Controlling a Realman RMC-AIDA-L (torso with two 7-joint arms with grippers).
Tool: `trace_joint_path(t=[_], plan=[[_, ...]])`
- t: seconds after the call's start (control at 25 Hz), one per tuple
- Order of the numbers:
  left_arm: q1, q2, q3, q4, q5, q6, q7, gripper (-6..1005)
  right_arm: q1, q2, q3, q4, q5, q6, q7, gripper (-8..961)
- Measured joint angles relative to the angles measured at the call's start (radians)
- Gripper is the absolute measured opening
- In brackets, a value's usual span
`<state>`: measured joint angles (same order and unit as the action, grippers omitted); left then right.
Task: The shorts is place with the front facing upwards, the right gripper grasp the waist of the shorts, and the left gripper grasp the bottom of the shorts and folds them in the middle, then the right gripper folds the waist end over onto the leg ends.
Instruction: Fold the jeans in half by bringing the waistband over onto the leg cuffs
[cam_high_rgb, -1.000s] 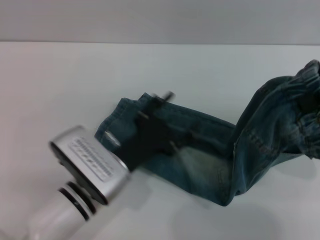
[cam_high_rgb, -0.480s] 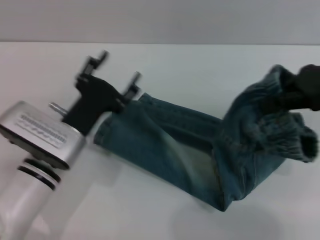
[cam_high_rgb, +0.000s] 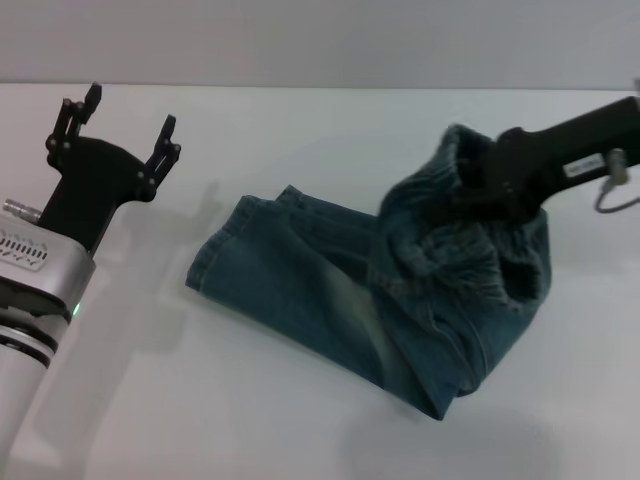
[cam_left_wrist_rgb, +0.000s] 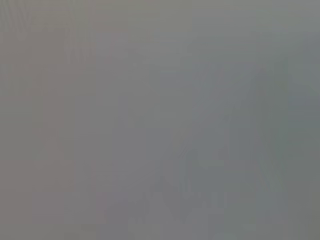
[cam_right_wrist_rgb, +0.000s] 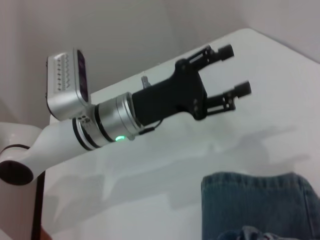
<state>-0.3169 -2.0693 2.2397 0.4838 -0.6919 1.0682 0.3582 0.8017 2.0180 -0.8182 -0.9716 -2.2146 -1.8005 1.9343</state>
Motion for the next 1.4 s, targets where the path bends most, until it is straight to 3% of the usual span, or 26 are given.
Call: trace_joint_path(t=[0.32,0.64,0.96,1.24,1.4], plan=[[0.003,-0.002,0.007,-0.017,-0.001,-0.005,-0.002,814,0.038,0.041,-0.039,-0.001,0.004,0.065,-0.034,97],[0.004,-0.001,0.008,-0.040,-0.001,-0.010,-0.034,807,0.044,0.048,-0.176,0.049,0.073,0.182,-0.060,111],[0.010,-0.002,0.011,-0.054,-0.001,-0.007,-0.058,801,0.074,0.054,-0.271,0.188,0.155,0.381,-0.094,124],[0.014,-0.002,0.009,-0.054,-0.002,-0.010,-0.085,632,0.086,0.057,-0.363,0.220,0.198,0.436,-0.133,136],[0.013,-0.002,0.011,-0.054,-0.002,-0.016,-0.092,632,0.080,0.058,-0.385,0.217,0.207,0.434,-0.148,288]])
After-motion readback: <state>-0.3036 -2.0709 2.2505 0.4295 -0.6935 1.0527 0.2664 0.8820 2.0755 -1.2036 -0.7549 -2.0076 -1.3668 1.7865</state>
